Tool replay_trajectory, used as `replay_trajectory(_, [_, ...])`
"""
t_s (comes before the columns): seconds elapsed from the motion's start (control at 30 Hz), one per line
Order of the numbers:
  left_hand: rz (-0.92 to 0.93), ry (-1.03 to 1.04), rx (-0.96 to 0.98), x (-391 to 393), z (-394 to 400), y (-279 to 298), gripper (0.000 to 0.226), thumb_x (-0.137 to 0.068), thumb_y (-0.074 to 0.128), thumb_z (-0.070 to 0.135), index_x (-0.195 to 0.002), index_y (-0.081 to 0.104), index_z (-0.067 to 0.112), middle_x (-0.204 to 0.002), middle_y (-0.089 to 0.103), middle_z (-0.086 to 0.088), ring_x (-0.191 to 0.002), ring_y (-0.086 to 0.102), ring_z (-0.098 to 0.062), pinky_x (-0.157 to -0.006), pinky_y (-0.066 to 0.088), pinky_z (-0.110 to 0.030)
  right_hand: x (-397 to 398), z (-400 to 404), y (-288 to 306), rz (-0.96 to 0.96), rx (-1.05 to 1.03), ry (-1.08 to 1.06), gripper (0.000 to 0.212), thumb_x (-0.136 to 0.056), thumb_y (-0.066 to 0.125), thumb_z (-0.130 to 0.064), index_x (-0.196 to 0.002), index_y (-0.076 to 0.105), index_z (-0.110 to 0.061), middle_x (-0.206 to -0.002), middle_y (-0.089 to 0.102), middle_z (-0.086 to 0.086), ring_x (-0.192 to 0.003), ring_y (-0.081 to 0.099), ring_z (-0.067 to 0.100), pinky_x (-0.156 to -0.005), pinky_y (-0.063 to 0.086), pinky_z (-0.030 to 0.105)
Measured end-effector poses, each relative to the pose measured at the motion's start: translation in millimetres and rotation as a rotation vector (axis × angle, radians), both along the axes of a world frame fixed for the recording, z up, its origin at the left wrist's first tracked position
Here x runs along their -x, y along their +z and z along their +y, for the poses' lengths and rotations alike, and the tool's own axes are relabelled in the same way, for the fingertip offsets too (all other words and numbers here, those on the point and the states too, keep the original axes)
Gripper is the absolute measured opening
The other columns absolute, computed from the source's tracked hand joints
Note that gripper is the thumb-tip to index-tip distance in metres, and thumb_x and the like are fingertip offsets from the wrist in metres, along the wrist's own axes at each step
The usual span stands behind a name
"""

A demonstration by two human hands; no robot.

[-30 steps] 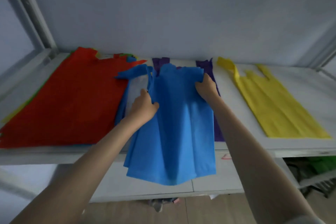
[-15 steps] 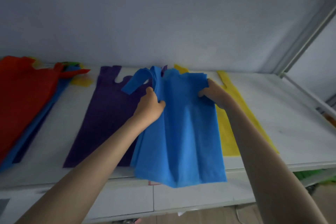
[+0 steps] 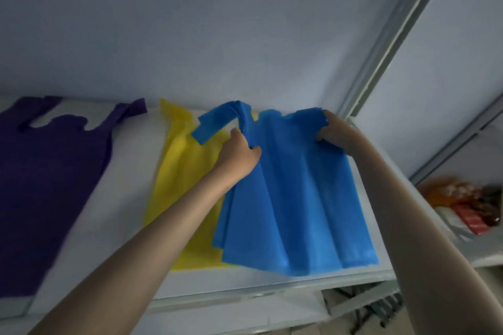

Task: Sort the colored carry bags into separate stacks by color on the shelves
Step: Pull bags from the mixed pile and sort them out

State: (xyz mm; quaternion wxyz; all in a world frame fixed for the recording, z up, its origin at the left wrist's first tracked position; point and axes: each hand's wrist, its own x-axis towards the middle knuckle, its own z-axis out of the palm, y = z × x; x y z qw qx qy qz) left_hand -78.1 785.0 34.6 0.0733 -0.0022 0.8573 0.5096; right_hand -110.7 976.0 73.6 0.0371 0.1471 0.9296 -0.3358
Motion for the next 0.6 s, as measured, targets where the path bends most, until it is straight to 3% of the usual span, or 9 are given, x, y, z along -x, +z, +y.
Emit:
replay_trajectory(0.1, [0.050,0.022,-0.043,11.2,50.0,8.3,0.015,-0.094,0.047,0.014,-0.102,0.036,0.009,-0.076,0.045,0.001,-0.062,0.045,-0.015,-0.048,0.033,-0.023,14.4,50.5,7.2,0.070,0.006,-0.006,0.060,-0.083,0.047,0.005,-0.139,0.035,-0.012,-0.131,0.048,0.012,-0.123,0.045,0.031,-0.097,0.040,0.041])
replay_trajectory(0.2, [0.079,0.061,-0.096,23.2,93.3,6.4,0.013,-0.095,0.043,0.013,-0.101,0.033,0.009,-0.070,0.043,0.002,-0.055,0.043,-0.011,-0.047,0.034,-0.025,29.9,103.9,0.3,0.208,0.055,-0.070,0.053,-0.082,0.047,0.002,-0.134,0.043,-0.011,-0.116,0.054,0.010,-0.109,0.050,0.025,-0.101,0.042,0.045])
replay_trajectory(0.27, [-0.003,0.049,-0.058,29.4,114.4,-8.8,0.022,-0.097,0.042,0.016,-0.115,0.036,0.005,-0.087,0.056,-0.005,-0.069,0.057,-0.022,-0.054,0.042,-0.034,39.3,136.6,-20.8,0.197,0.053,-0.086,0.052,-0.074,0.049,-0.010,-0.126,0.048,-0.008,-0.108,0.054,0.012,-0.103,0.051,0.023,-0.093,0.044,0.040])
replay_trajectory(0.3, [-0.068,0.029,0.010,31.3,123.1,-20.3,0.033,-0.098,0.042,0.018,-0.126,0.035,0.001,-0.105,0.060,-0.011,-0.087,0.062,-0.030,-0.064,0.047,-0.037,48.8,156.8,-40.2,0.148,0.039,-0.066,0.048,-0.068,0.049,-0.015,-0.114,0.052,-0.005,-0.101,0.054,0.011,-0.097,0.050,0.022,-0.086,0.043,0.036])
replay_trajectory(0.33, [-0.138,0.003,0.096,32.9,129.8,-33.6,0.043,-0.099,0.042,0.020,-0.134,0.031,-0.001,-0.123,0.056,-0.017,-0.105,0.060,-0.035,-0.077,0.049,-0.040,56.9,174.8,-62.2,0.086,0.010,-0.053,0.037,-0.066,0.049,-0.017,-0.101,0.053,-0.006,-0.096,0.053,0.011,-0.093,0.048,0.021,-0.080,0.040,0.034])
replay_trajectory(0.4, [-0.245,-0.049,0.231,33.9,138.2,-59.7,0.049,-0.100,0.040,0.021,-0.140,0.026,-0.003,-0.138,0.046,-0.020,-0.122,0.052,-0.037,-0.094,0.046,-0.041,59.4,193.5,-96.6,-0.052,-0.056,-0.069,0.022,-0.072,0.053,-0.011,-0.093,0.051,-0.007,-0.094,0.052,0.012,-0.090,0.047,0.021,-0.076,0.039,0.034])
replay_trajectory(0.47, [-0.310,-0.076,0.294,32.9,141.1,-77.6,0.048,-0.100,0.037,0.016,-0.142,0.024,-0.003,-0.141,0.043,-0.020,-0.125,0.049,-0.036,-0.099,0.045,-0.042,50.6,194.7,-113.5,-0.154,-0.054,-0.095,0.021,-0.082,0.051,-0.002,-0.102,0.053,-0.007,-0.098,0.050,0.013,-0.091,0.046,0.022,-0.076,0.037,0.033])
replay_trajectory(0.6, [-0.328,-0.063,0.384,34.9,140.9,-92.1,0.044,-0.099,0.037,0.011,-0.140,0.027,-0.001,-0.137,0.047,-0.018,-0.122,0.053,-0.033,-0.097,0.047,-0.041,45.7,188.8,-125.8,-0.197,-0.075,-0.109,0.043,-0.090,0.042,-0.012,-0.130,0.039,0.005,-0.121,0.052,0.024,-0.096,0.049,0.029,-0.073,0.034,0.031])
